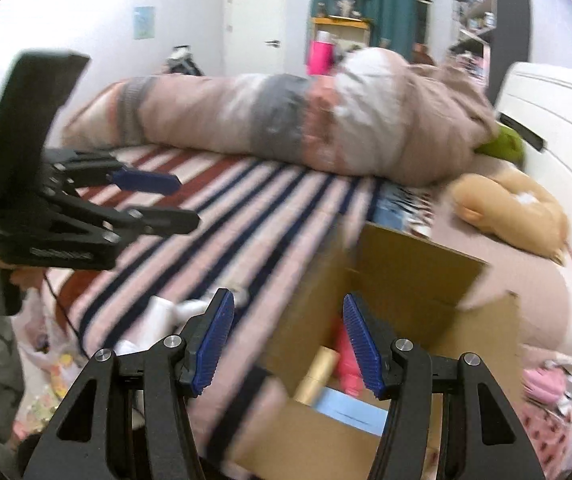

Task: Organize rigid objects
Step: 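Grasp the white power bank with the right gripper while the left grasps the white bottle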

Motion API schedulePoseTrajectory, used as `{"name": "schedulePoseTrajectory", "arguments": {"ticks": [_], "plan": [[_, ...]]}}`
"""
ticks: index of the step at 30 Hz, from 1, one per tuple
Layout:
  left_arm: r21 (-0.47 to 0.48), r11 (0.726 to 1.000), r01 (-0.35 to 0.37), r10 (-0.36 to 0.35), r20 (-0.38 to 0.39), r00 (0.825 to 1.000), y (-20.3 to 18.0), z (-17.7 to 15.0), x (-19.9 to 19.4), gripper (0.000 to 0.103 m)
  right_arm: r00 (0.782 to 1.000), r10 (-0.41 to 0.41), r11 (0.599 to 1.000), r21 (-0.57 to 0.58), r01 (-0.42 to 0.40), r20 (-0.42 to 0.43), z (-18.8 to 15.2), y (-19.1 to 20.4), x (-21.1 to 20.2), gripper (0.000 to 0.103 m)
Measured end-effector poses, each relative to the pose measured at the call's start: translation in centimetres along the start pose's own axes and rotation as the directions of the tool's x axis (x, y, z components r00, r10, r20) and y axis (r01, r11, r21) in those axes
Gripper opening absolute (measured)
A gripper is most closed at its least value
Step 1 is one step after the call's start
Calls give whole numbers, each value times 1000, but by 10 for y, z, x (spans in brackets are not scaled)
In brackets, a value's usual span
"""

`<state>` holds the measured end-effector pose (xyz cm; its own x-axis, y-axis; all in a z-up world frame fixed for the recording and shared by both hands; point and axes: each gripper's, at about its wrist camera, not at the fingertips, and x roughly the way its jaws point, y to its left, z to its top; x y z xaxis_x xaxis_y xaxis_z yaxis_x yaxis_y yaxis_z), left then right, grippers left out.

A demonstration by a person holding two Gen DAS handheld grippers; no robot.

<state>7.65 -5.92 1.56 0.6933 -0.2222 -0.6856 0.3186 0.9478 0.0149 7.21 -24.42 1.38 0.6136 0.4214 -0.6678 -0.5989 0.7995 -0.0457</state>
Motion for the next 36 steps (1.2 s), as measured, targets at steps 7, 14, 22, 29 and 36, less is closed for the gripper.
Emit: {"name": "schedulePoseTrajectory", "arguments": {"ticks": [7, 14, 22, 29, 36], "plan": [[-126, 992, -8, 2, -43, 999, 68, -63, 21, 52, 968, 215, 976, -1, -217, -128, 4, 72, 66, 53], [-192, 981, 6, -27, -110, 994, 101, -113, 61, 52, 885, 278, 957, 35, -286, -374, -37, 108, 158, 53], [-222, 974, 41, -72, -132, 989, 108, -130, 88, 52, 837, 307, 946, 48, -321, -452, -47, 124, 204, 33], [-218, 971, 102, -130, -118, 985, 102, -132, 93, 52, 877, 240, 968, 41, -246, -415, -46, 109, 181, 13], [-200, 963, 181, -208, -123, 970, 82, -127, 104, 52, 923, 87, 996, 1, -94, -374, -49, 90, 153, 13]]}}
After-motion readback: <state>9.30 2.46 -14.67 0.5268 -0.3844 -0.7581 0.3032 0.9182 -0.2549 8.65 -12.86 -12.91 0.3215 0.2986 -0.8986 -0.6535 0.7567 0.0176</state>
